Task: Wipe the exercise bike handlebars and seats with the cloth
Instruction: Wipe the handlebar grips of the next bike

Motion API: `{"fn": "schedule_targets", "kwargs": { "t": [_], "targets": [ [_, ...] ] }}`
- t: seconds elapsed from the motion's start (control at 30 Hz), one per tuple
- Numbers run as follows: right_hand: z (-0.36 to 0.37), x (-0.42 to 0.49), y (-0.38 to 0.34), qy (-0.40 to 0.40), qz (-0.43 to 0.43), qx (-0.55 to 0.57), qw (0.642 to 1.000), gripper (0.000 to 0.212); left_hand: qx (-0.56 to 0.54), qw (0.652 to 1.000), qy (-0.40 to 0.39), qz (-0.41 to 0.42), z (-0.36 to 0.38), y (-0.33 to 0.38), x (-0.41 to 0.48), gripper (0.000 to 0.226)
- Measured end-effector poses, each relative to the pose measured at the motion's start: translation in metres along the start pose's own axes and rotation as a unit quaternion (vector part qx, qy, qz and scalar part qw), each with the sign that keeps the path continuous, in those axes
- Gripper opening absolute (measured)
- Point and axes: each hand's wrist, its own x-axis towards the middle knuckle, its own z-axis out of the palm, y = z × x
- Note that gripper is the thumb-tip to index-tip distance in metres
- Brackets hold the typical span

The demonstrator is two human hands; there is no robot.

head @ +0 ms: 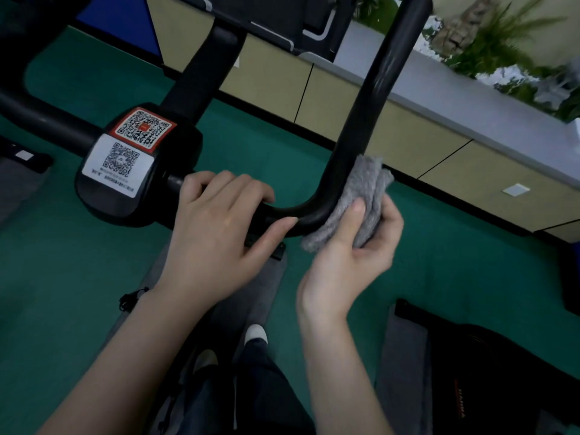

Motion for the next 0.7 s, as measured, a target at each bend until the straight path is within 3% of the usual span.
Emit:
{"fn": "schedule_targets", "kwargs": {
  "t": [0.07,0.17,0.37,0.5,0.7],
  "targets": [
    [0.003,0.007,0.001,0.027,0.104,0.057,0.993,0.016,0.001,1.000,0.001,0.003,0.000,0.000,0.000,0.038],
    [0.014,0.030,0.004,0.017,0.260,0.171,0.950,0.020,0.006,1.000,0.003,0.007,0.001,0.000,0.000,0.038],
    [-0.005,0.013,0.004,-0.075,0.399,0.227,0.885,0.021,0.019,1.000,0.013,0.014,0.004,0.000,-0.001,0.039],
    [-0.006,0.025,0.006,-0.101,0.436,0.259,0.856,0.019,0.021,1.000,0.012,0.017,0.004,-0.001,-0.001,0.042],
    [-0.017,0.021,0.007,-0.166,0.417,0.240,0.861,0.022,0.026,0.999,0.012,0.019,0.005,-0.001,-0.001,0.040]
  ]
}}
